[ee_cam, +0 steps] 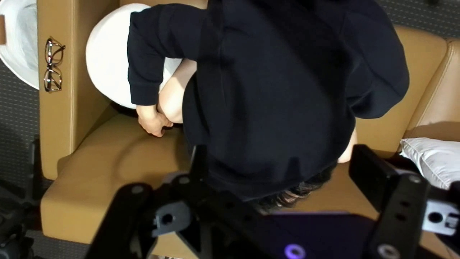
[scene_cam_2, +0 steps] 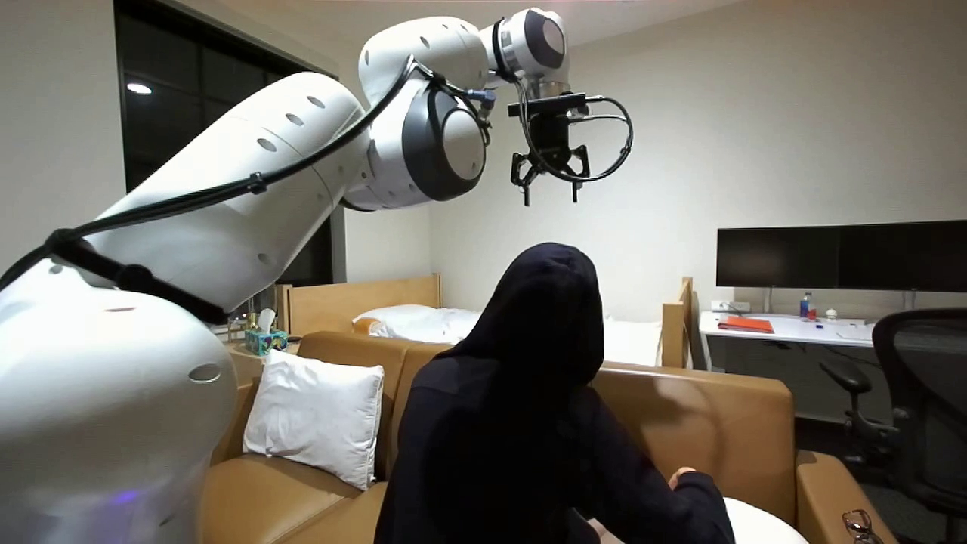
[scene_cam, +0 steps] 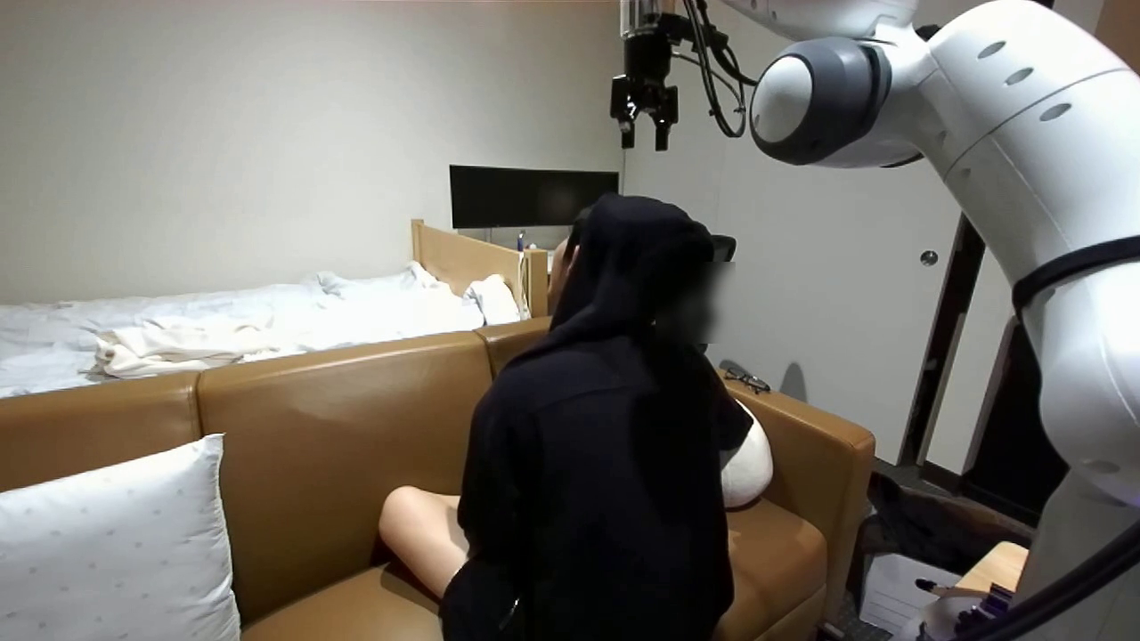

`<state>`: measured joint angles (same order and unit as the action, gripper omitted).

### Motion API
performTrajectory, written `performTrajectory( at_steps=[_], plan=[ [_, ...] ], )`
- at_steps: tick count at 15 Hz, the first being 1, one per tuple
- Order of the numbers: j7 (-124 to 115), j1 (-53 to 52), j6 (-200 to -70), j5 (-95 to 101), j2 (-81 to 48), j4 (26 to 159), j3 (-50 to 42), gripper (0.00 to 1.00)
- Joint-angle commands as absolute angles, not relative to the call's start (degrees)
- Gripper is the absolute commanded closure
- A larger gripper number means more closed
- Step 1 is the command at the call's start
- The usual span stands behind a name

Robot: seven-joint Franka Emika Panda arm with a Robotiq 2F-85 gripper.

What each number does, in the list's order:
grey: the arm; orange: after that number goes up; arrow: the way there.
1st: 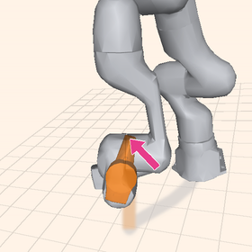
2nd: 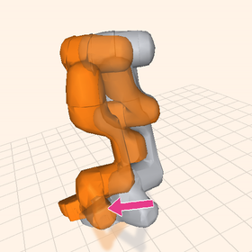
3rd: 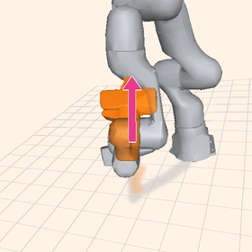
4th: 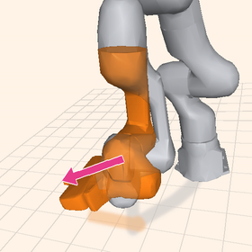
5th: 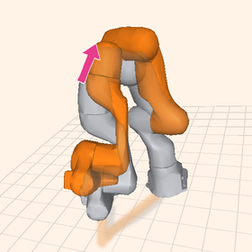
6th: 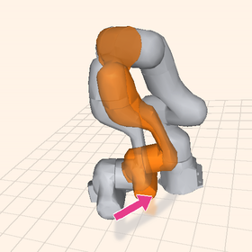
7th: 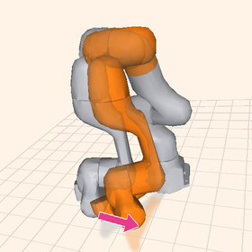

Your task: Put the hood over the person's head

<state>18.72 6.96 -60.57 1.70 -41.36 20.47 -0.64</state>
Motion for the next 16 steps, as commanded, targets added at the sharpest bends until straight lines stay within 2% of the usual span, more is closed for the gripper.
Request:
performTrajectory(
  at_steps=[1, 16],
  plan=[
    [15.84, 6.41, -59.41, 0.4, -39.9, 21.77, 0.15, 0.0],
    [18.69, 4.54, -59.94, 0.66, -39.94, 21.61, 1.43, 0.0]
  ],
)
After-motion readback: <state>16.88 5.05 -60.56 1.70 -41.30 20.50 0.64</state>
